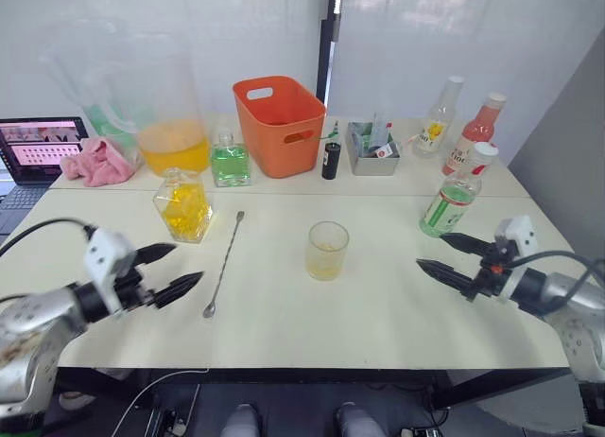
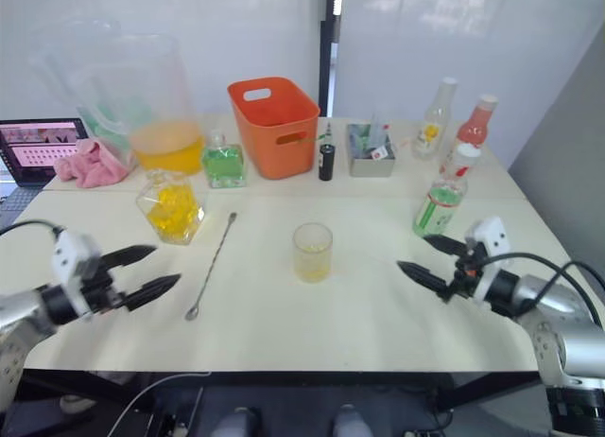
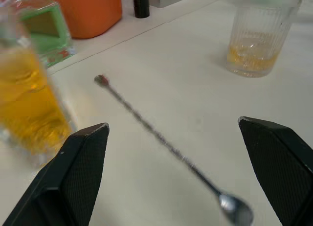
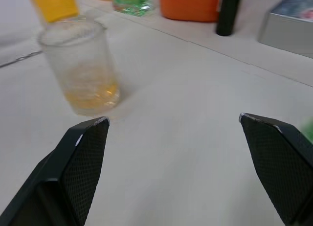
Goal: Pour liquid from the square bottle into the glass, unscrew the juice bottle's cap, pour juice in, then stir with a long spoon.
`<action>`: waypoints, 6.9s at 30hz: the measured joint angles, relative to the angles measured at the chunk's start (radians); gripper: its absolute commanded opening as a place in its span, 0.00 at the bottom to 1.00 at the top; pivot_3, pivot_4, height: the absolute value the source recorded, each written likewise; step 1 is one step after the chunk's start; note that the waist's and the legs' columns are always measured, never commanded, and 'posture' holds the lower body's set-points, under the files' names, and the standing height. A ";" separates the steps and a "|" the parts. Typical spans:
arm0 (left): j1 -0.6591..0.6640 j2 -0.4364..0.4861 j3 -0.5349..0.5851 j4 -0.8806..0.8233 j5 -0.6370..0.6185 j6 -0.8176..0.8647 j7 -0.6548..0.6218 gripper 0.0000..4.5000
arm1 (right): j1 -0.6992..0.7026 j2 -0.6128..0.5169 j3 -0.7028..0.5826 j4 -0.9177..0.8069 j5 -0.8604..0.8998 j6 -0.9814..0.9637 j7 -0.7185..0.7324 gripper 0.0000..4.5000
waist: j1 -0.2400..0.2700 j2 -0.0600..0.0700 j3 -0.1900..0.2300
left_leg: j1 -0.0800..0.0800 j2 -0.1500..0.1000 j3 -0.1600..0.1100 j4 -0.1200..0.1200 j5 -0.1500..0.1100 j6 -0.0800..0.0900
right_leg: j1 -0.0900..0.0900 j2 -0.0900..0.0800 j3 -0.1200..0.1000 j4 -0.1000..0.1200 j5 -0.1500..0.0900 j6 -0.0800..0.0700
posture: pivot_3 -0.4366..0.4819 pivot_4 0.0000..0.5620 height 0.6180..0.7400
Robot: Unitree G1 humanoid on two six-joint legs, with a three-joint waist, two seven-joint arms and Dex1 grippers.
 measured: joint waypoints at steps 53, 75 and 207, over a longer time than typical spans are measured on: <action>-0.247 0.023 -0.165 -0.279 -0.227 0.192 -0.064 1.00 | -0.093 0.099 -0.126 -0.071 0.009 0.015 -0.358 1.00 | -0.009 0.002 -0.001 | 0.006 0.001 -0.001 -0.002 0.000 0.000 | 0.012 0.001 -0.001 -0.010 0.000 0.001 | 0.48 0.27 1.00; -0.042 0.005 -0.046 -0.483 -0.259 0.215 0.088 1.00 | -0.740 0.097 0.047 0.761 -0.201 -0.235 -0.245 0.67 | -0.012 0.002 0.000 | 0.005 0.000 -0.001 -0.003 0.000 0.000 | 0.012 0.000 0.000 -0.012 0.000 0.001 | 0.48 0.27 1.00; -0.204 0.114 -0.128 -0.413 -0.269 0.295 -0.065 1.00 | -0.457 -0.074 0.392 -0.035 0.146 0.121 0.613 0.34 | 0.015 0.006 0.002 | 0.003 0.001 0.000 -0.004 -0.001 -0.002 | 0.008 0.000 -0.001 -0.014 0.000 0.002 | 0.48 0.27 1.00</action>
